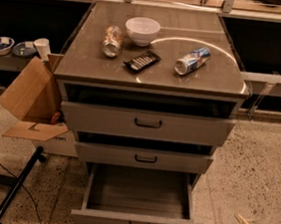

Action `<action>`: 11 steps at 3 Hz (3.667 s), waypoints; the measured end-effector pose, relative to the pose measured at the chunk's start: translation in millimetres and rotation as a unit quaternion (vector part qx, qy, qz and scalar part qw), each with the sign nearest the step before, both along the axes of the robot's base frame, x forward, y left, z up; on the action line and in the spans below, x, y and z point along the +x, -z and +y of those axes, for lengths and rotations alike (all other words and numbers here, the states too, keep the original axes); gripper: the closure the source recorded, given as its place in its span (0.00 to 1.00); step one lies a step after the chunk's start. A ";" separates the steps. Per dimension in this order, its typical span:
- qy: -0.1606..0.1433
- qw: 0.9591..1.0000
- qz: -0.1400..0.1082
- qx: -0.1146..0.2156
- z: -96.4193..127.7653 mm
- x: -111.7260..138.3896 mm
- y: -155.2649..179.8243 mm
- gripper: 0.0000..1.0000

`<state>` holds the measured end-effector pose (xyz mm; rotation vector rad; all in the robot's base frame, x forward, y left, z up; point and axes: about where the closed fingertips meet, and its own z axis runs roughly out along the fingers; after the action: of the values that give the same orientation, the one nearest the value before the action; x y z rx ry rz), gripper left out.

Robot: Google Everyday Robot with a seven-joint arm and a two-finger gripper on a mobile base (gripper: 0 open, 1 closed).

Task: Close bottom drawer

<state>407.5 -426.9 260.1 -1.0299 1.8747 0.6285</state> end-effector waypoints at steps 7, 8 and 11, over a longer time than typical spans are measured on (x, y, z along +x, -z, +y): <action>0.038 0.992 -0.097 0.072 63.0 30.8 97.7 0.00; 0.060 0.988 -0.115 0.088 64.5 53.9 92.8 0.00; 0.084 0.980 -0.131 0.119 84.9 110.2 81.9 0.00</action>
Offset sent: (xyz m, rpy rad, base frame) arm -0.0136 0.0132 -0.0831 0.1728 -0.1766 -0.0436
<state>517.8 -342.0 178.3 -0.7495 1.5917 0.5716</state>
